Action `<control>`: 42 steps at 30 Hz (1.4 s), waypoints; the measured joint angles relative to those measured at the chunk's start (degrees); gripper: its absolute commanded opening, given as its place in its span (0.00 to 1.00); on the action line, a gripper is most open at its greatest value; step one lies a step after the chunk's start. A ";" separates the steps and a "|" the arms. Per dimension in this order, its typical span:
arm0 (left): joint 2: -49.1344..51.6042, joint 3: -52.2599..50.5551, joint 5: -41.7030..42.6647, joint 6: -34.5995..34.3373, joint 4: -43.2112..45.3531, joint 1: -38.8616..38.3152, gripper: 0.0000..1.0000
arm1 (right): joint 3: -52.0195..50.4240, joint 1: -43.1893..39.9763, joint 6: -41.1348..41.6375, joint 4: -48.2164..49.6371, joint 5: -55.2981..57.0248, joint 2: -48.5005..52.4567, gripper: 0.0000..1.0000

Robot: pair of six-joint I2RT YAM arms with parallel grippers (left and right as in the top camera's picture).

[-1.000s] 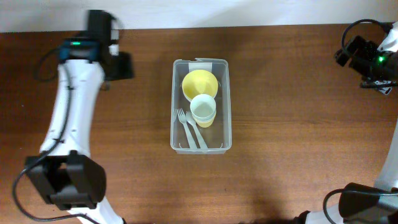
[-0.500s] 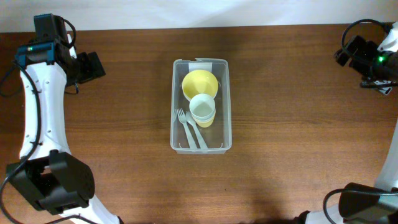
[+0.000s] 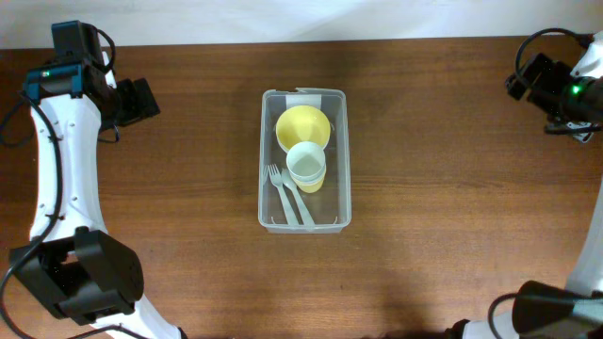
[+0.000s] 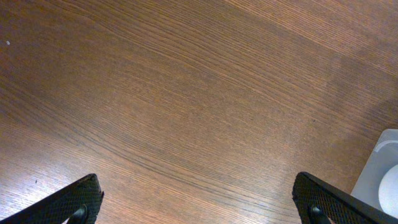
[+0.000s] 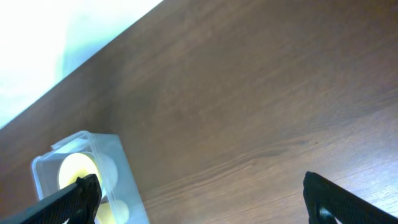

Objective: Pack container

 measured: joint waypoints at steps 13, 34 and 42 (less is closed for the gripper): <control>0.00 0.00 0.17 0.00 0.00 0.00 1.00 | -0.70 7.41 -3.58 3.08 15.98 -20.50 0.99; 0.00 0.02 0.17 0.00 -0.02 0.00 1.00 | -73.31 7.87 -8.11 36.79 17.00 -71.08 0.99; 0.00 0.04 0.17 0.00 -0.04 0.00 1.00 | -94.20 7.91 -8.07 40.52 14.32 -89.64 0.99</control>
